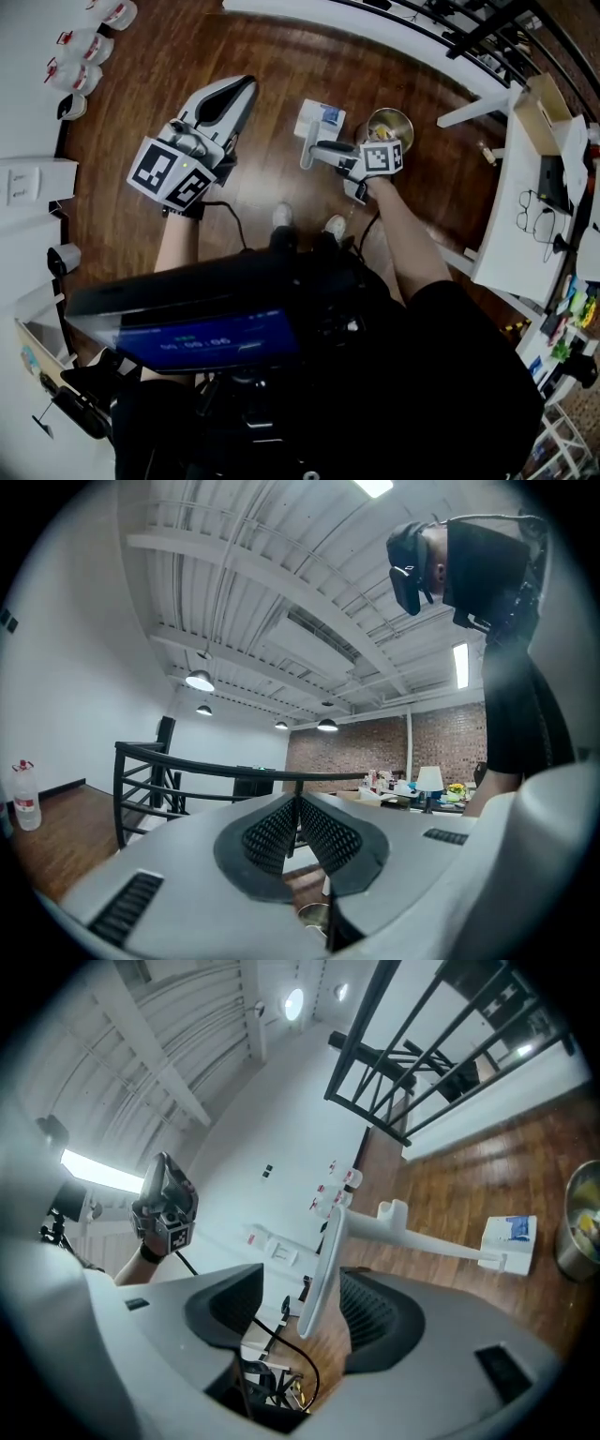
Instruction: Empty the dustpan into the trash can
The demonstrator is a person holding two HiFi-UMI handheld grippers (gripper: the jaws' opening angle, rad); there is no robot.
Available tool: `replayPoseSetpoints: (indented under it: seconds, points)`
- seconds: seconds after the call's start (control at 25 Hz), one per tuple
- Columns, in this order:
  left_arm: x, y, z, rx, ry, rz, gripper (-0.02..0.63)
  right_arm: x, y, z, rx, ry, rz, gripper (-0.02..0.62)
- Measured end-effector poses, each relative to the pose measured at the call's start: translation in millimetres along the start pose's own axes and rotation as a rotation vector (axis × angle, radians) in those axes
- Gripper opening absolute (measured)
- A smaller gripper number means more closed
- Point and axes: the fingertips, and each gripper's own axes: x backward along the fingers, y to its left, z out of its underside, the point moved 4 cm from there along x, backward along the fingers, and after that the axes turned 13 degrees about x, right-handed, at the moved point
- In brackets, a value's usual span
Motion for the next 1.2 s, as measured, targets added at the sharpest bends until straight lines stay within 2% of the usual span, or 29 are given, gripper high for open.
replayPoseSetpoints:
  seconds: [0.16,0.24,0.84,0.92,1.0,1.04,1.12,1.2]
  points:
    - [-9.3,6.2,5.3,0.012,0.011,0.005,0.017,4.8,-10.3,6.1,-0.039,-0.004,0.010,0.262]
    - [-14.1,9.2,7.8,0.015,0.017,0.006,0.017,0.1,-9.6,8.0,-0.051,0.013,-0.016,0.307]
    - [-31.6,30.7,21.0,0.040,0.083,-0.004,0.016,-59.0,-21.7,2.4,-0.084,0.056,-0.116,0.321]
    - [-32.0,31.9,23.3,0.047,0.087,-0.006,0.017,-61.2,-24.6,-0.5,-0.117,0.028,-0.138,0.265]
    - [-30.2,33.6,25.8,0.059,0.088,-0.010,0.017,-62.4,-29.0,-1.8,-0.146,0.011,-0.146,0.243]
    - [-28.9,34.6,27.1,0.063,0.090,-0.011,0.017,-63.1,-30.7,-2.1,-0.164,0.003,-0.149,0.190]
    - [-26.2,36.3,29.8,0.072,0.096,-0.013,0.017,-64.3,-31.2,-4.5,-0.198,-0.019,-0.163,0.144]
    - [-24.0,37.4,32.2,0.082,0.100,-0.014,0.017,-63.5,-30.9,-7.9,-0.216,-0.042,-0.171,0.015]
